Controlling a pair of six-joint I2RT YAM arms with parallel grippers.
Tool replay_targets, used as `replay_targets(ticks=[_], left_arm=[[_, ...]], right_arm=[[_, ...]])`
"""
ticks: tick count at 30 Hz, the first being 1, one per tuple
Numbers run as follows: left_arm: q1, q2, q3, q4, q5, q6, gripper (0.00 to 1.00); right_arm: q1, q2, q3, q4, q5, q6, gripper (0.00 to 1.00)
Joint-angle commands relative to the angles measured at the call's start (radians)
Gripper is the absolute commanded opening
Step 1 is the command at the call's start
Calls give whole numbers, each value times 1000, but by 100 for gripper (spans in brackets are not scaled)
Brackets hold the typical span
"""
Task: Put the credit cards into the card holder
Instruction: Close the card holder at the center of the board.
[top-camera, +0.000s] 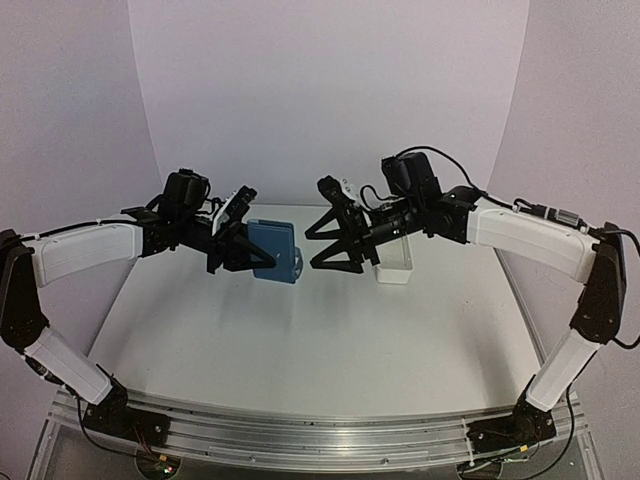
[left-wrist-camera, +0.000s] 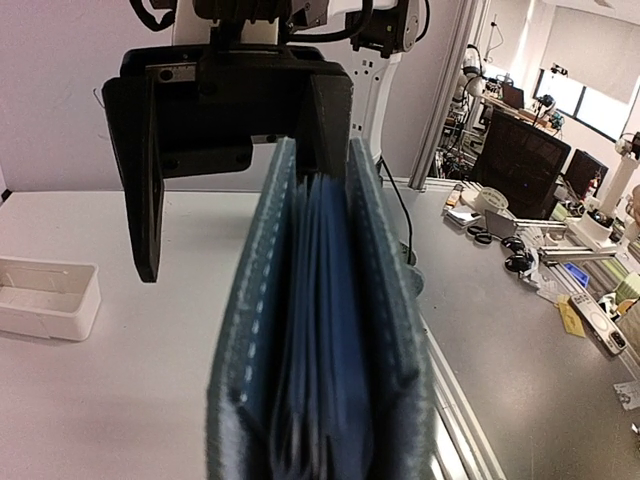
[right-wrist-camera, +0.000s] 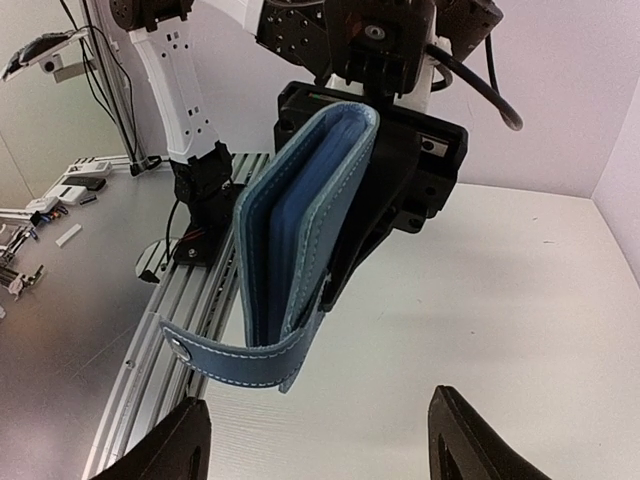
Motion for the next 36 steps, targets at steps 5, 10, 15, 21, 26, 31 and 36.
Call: replay_targets(ticks=[5,10,15,21,26,31,36], left_arm=[[-7,-20,35,3,20,-6,0],[-7,-17,33,11,16,-6,0],[-7,-16,35,7,10,1,0],[-7,-15,35,3,6,7,0],[-2,-22,34,7,-13,17,0],[-2,-21,31,18,-4,12,0],[-2,-22,35,3,-4,28,0]], right_arm=[[31,80,88,-14,-43,-25,64],[38,107,129,-11,-74,-5,64],[38,116,146,-13,-98,2,61],[39,140,166,-20,-126,44,58],[29,81,78,-36,-71,15,67],[17,54,75,-36,-95,27,70],[13,45,73,-43,-141,42,71]])
